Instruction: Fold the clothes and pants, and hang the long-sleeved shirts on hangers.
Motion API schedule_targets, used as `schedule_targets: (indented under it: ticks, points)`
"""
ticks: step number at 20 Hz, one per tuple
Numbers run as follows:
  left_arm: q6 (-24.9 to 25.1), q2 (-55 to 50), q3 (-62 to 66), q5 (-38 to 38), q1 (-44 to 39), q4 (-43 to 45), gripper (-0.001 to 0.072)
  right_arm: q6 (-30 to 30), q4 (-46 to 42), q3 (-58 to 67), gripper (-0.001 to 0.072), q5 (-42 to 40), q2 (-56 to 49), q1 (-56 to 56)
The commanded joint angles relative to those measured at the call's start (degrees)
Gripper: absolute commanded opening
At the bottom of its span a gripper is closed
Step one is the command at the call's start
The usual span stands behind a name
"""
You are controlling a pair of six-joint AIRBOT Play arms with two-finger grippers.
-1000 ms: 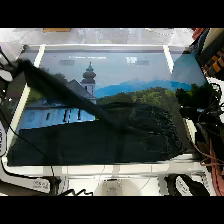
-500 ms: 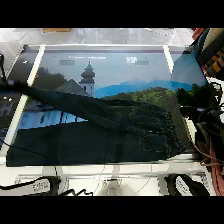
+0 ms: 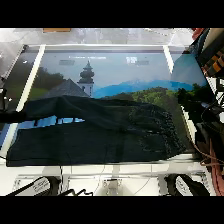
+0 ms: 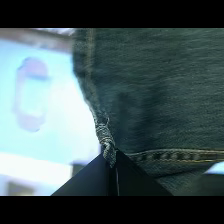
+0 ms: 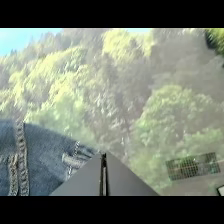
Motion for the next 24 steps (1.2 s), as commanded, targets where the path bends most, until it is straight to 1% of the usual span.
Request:
schedule_targets:
  ticks: [1, 3, 5, 7, 9, 10, 11, 13, 14, 15, 16, 17, 18, 19, 20, 22, 24]
  points:
    - [0.24, 0.81, -0.83, 1.97, 2.25, 9.99, 0.0023, 0.5, 0.76, 0.0, 0.0056, -3.37, -1.42, 0.02]
    - [0.2, 0.81, -0.83, 7.74, 2.29, 9.88, 0.0023, 1.53, 0.76, 0.02, 0.0055, -3.43, -2.95, 0.0]
    - [0.2, 0.81, -0.83, 13.11, 1.64, 7.58, 0.0023, 3.58, 1.46, 0.02, 0.0055, -2.84, -5.27, 0.0]
    - [0.2, 0.79, -0.83, 14.05, 1.49, 6.99, 0.0023, 4.52, 3.78, 0.46, 0.0054, -2.05, -8.37, -0.13]
    - [0.2, 0.74, -0.83, 14.05, 1.51, 6.93, 0.0023, 4.09, 7.93, 2.78, 0.0054, 1.25, -12.9, -1.86]
    - [0.2, 0.74, -0.83, 14.05, 1.51, 6.93, 0.0023, 3.15, 10.86, 4.83, 0.0054, 5.03, -16.11, -3.69]
    - [0.2, 0.74, -0.83, 14.05, 1.51, 6.93, 0.0023, 0.35, 14.27, 7.32, 0.0054, 10.67, -19.76, -5.95]
    - [0.17, 0.72, -0.83, 14.05, 1.49, 6.91, 0.0023, -3.89, 20.46, 12.17, 0.0054, 23.5, -26.97, -11.3]
    - [0.17, 0.7, -0.85, 14.05, 1.49, 6.91, 0.0023, -4.61, 23.32, 14.25, 0.0055, 29.46, -30.16, -14.16]
    - [0.2, 0.7, -0.85, 14.05, 1.49, 6.91, 0.0023, -4.61, 26.14, 15.91, 0.0169, 34.34, -33.03, -17.05]
    - [0.17, 0.7, -0.85, 14.03, 1.49, 6.91, 0.0023, -4.04, 28.0, 16.76, 0.0373, 36.61, -35.06, -19.21]
    - [0.17, 0.7, -0.85, 14.05, 1.49, 6.91, 0.0023, -3.17, 28.63, 17.03, 0.0451, 37.7, -36.57, -20.79]
    - [0.17, 0.7, -0.85, 14.03, 1.49, 6.91, 0.0023, -3.21, 28.37, 17.0, 0.0488, 38.05, -37.57, -21.42]
    - [0.17, 0.7, -0.85, 14.03, 1.49, 6.91, 0.0023, -3.63, 27.74, 17.0, 0.0552, 37.9, -38.49, -21.51]
    - [0.17, 0.7, -0.85, 14.03, 1.49, 6.86, 0.0023, -4.81, 27.65, 17.0, 0.0579, 37.57, -39.23, -21.05]
    - [0.17, 0.7, -0.85, 14.03, 1.49, 5.81, 0.0023, -5.64, 27.5, 17.05, 0.061, 34.86, -40.74, -19.34]
    - [0.17, 0.7, -0.9, 14.03, 1.46, 5.84, 0.0023, -5.66, 27.32, 17.14, 0.0616, 33.75, -42.64, -17.2]
